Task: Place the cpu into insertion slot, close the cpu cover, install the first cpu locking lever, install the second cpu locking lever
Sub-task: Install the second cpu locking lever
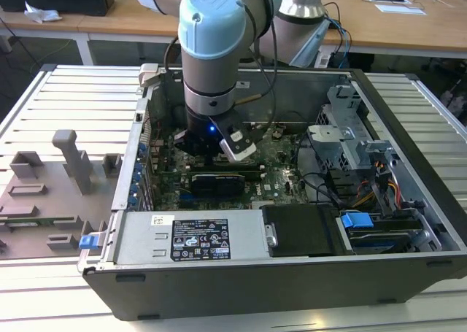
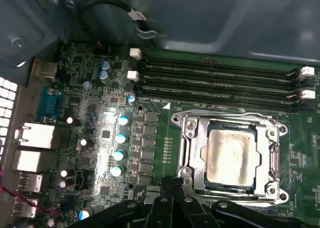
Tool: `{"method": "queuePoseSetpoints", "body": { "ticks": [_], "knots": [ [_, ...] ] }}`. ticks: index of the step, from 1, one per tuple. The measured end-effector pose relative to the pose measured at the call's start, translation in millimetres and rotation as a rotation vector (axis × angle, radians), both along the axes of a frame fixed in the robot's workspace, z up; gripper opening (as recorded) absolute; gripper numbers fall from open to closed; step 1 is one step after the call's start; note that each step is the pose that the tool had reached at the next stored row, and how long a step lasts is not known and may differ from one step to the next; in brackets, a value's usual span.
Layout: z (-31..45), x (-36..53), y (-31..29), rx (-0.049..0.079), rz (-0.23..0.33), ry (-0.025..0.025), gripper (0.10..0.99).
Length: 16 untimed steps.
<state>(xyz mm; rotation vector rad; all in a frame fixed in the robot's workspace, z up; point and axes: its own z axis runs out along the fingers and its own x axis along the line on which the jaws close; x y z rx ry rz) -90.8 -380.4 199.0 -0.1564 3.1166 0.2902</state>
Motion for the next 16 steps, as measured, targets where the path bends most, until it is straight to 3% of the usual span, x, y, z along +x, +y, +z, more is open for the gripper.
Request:
{"method": "queuePoseSetpoints", "body": {
  "ticks": [2, 5, 7, 8, 10, 12, 14, 15, 16],
  "knots": [
    [-0.4, 0.0, -0.3, 0.003, 0.001, -0.0004, 0.106],
    [12.0, 0.2, -0.7, 0.003, 0.001, -0.0018, 0.106],
    [15.6, 3.8, -0.5, 0.003, 0.001, -0.0005, 0.106],
    [15.7, 12.9, -0.2, 0.003, 0.000, 0.0098, 0.106],
    [15.6, 40.6, 3.2, 0.003, 0.001, 0.0435, 0.106],
    [15.6, 45.8, 9.1, 0.000, 0.000, 0.0456, 0.106],
    [15.6, 49.4, 21.7, -0.023, 0.000, 0.0459, 0.106],
    [15.6, 50.3, 28.8, -0.051, -0.001, 0.0459, 0.106],
    [15.6, 50.9, 36.5, -0.093, -0.002, 0.0459, 0.106]
  ]
}}
